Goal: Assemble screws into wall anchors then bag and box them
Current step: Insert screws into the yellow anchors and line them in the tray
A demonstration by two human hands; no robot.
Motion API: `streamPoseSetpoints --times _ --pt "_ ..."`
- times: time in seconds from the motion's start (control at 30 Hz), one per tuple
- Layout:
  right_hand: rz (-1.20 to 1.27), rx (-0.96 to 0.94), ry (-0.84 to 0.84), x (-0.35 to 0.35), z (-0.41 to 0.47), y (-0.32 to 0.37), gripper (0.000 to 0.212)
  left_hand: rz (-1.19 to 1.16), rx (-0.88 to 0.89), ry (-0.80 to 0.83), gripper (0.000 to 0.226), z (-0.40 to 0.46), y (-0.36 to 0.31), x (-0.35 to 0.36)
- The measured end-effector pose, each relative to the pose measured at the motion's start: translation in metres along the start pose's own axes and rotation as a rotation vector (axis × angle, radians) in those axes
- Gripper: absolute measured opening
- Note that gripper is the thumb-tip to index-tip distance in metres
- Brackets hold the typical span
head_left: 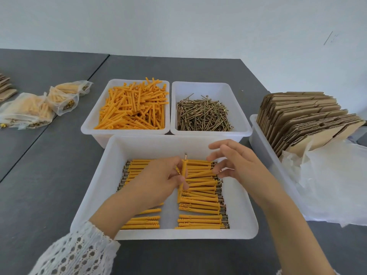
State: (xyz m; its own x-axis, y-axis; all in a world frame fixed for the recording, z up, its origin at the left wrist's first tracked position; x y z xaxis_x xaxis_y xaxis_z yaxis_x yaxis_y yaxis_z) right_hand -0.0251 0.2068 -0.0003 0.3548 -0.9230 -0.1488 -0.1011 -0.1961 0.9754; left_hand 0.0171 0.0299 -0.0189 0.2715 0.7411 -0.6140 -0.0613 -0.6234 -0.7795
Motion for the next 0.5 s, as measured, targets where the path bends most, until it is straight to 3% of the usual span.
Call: streamPoseSetpoints --times 0.2,0.5 --pt "0.102 0.006 -0.059 -0.018 -0.001 -0.015 0.027 0.73 0.12 0.044 0.015 0.025 -0.021 0.021" --pt "0.151 -0.064 -0.134 -0.021 -0.002 -0.022 0.026 1.039 0.231 0.156 0.022 0.049 -0.035 0.069"
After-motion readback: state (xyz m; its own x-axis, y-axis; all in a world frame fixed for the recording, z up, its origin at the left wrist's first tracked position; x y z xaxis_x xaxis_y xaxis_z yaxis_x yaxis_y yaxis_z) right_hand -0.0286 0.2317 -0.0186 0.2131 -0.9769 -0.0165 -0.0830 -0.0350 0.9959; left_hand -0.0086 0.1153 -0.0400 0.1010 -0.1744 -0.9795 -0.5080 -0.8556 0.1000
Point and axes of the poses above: each hand's wrist, its own z-axis towards the middle knuckle, its own x-axis out of the palm, y = z × x, the point moved 7 cm from there along z, towards the middle knuckle, and after that the axes turned 4 degrees about x, right-handed, at the moved point
